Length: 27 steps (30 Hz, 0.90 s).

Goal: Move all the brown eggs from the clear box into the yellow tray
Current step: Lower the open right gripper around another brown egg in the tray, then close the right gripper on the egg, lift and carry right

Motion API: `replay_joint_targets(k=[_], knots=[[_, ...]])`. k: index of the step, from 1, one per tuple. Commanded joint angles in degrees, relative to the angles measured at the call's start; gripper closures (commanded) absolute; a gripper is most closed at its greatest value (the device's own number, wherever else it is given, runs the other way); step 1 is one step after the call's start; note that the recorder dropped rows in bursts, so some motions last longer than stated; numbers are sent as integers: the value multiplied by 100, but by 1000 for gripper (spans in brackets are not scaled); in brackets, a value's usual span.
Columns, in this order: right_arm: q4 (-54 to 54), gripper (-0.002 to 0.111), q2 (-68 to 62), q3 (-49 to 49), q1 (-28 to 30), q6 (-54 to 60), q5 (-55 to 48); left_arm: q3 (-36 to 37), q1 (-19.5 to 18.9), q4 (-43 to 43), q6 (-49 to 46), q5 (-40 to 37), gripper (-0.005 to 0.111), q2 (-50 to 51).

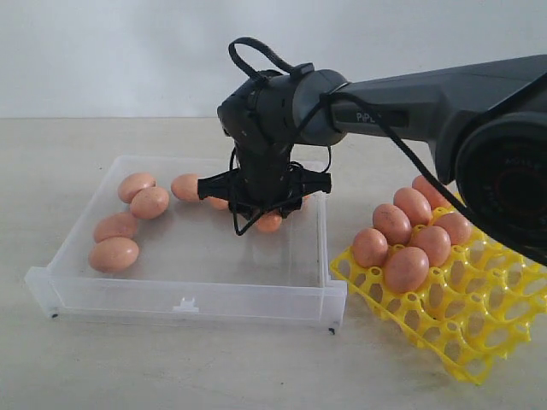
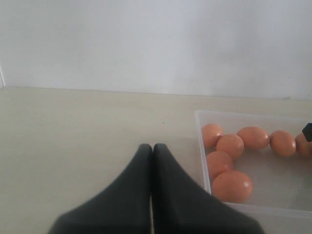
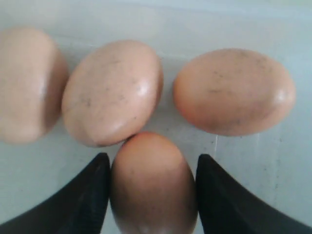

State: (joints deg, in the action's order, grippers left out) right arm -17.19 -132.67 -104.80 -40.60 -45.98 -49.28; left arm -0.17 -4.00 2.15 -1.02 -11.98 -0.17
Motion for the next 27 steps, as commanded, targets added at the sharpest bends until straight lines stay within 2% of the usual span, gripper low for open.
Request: replay_joint_targets(k=[1,3,9,12,16,22,27], knots=[[154,107,8,17,9,851,21,17,-4,-12,-13,34,111,17],[238,107,8,17,9,1115,8,17,-4,-12,-13,34,111,17],[273,91,8,17,9,1403,-27,17,-4,-12,-13,34,111,17],[253,94,94,17,-3,1506,-13,17,-4,-12,-13,34,111,17],[-19,108,452,17,-28,1689,149,17,-4,-12,-13,34,111,17],[-577,108,1132,59,-108,2107,479,17,-4,-12,-13,34,111,17],[-603,108,1931,911,-97,2107,1248,17,-4,-12,-13,34,111,17]])
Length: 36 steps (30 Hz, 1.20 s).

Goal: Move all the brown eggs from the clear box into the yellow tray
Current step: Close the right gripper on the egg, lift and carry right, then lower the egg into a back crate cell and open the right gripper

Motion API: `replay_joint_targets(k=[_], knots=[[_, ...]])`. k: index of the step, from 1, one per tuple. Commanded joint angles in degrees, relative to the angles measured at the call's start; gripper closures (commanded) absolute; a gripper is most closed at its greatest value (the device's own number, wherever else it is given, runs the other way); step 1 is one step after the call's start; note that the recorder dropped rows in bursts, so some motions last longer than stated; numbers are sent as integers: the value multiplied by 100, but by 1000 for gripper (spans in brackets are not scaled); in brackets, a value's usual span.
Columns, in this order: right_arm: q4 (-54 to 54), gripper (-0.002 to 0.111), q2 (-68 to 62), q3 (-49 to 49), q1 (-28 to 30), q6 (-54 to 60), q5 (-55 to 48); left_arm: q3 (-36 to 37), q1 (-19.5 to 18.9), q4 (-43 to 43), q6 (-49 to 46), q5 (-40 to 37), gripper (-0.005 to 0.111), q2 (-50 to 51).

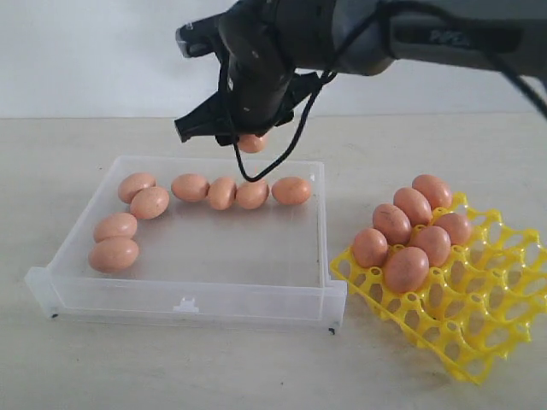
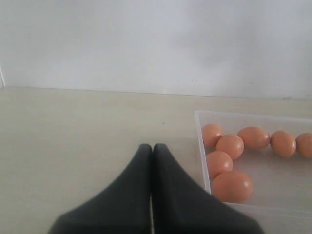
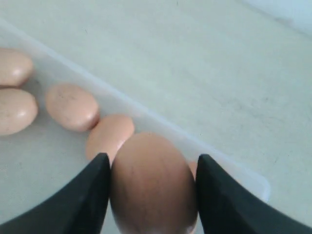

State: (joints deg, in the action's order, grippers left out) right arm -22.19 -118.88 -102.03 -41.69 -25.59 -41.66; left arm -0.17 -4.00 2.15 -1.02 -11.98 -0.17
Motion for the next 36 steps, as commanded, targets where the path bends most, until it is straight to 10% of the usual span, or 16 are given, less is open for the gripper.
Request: replay_joint_targets(k=[1,22,36], knots=[[-124,108,734,905,46,69,662,17,-4,-12,-13,34,111,17],[221,109,3974,5372,2113,553,3018,17,-4,-12,-13,34,111,17],[398,109,4104,6356,3213,706,3865,17,-4,-12,-13,34,111,17]])
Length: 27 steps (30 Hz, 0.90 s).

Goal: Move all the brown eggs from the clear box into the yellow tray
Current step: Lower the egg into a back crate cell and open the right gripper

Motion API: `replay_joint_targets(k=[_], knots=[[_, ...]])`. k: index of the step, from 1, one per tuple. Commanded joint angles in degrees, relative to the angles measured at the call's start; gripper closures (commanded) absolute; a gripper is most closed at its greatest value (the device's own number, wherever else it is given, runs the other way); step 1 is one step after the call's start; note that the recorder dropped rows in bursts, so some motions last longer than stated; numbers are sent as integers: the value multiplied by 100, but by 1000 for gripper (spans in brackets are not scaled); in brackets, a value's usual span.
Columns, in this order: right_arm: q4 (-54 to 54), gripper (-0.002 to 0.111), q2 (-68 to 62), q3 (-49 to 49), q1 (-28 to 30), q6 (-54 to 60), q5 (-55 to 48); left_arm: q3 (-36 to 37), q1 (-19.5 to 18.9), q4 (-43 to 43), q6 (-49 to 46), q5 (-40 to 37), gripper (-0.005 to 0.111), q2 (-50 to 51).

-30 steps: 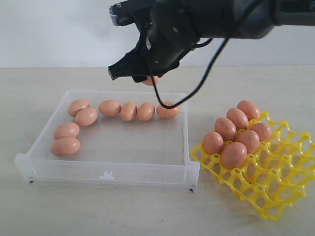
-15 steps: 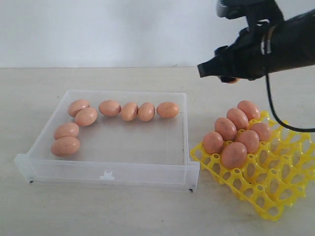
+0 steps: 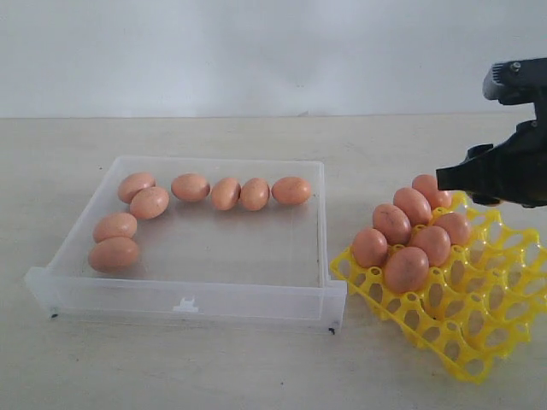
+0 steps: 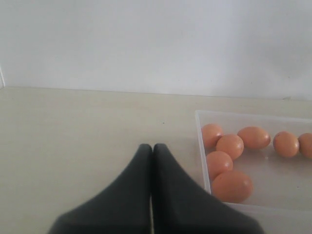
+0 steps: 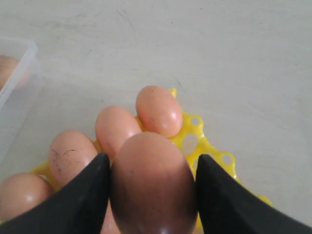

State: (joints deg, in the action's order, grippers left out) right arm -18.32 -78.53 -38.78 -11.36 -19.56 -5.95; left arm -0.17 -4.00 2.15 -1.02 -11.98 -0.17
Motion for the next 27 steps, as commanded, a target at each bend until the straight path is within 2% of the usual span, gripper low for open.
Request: replay_joint_targets(k=[1,6,27], knots=[[11,109,69,31,231,112,305,17,-4,-12,-13,34,111,17],[11,109,41,31,400,112,421,17,-4,-12,-13,34,111,17],[35,109,-1061,31,397,170,1453,17,-4,-12,-13,34,111,17]])
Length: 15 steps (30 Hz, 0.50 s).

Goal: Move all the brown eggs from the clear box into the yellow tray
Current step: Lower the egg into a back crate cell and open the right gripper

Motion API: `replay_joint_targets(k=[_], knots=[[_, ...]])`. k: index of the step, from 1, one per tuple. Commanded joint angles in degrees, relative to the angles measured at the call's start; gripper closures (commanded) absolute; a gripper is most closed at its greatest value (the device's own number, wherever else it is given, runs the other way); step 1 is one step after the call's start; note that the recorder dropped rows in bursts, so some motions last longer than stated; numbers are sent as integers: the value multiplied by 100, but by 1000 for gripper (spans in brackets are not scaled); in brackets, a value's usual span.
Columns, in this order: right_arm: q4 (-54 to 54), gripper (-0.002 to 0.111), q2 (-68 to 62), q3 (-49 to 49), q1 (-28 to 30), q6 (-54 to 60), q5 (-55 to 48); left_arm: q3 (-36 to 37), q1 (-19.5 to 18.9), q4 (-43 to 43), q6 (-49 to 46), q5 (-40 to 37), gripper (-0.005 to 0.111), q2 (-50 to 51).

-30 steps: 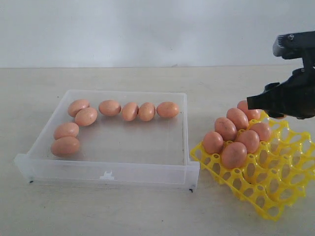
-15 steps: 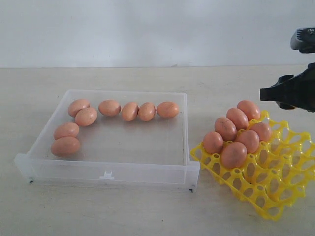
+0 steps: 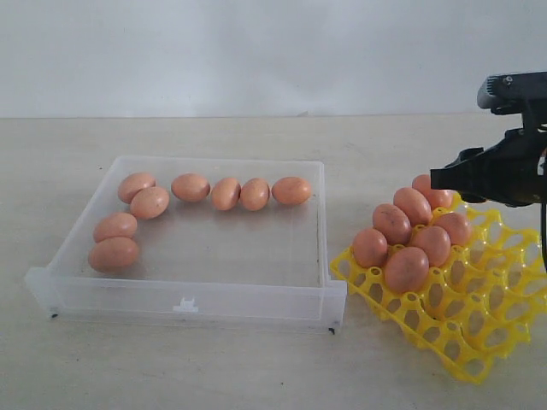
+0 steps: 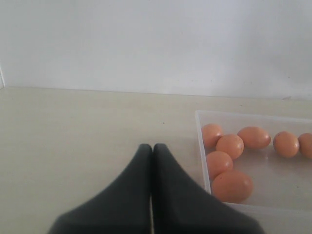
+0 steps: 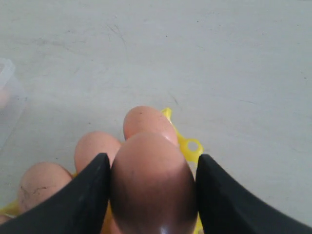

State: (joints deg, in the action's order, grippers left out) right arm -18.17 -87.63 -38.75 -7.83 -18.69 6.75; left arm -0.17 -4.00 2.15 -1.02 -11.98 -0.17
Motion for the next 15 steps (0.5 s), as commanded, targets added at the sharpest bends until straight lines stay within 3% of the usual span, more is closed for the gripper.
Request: replay_joint_targets(k=[1,15], knots=[[81,109,-188,28,44,113,212,17,-4,-12,-13,34,111,17],[393,109,-511,-334,189,609,200,17,-4,-12,-13,34,111,17]])
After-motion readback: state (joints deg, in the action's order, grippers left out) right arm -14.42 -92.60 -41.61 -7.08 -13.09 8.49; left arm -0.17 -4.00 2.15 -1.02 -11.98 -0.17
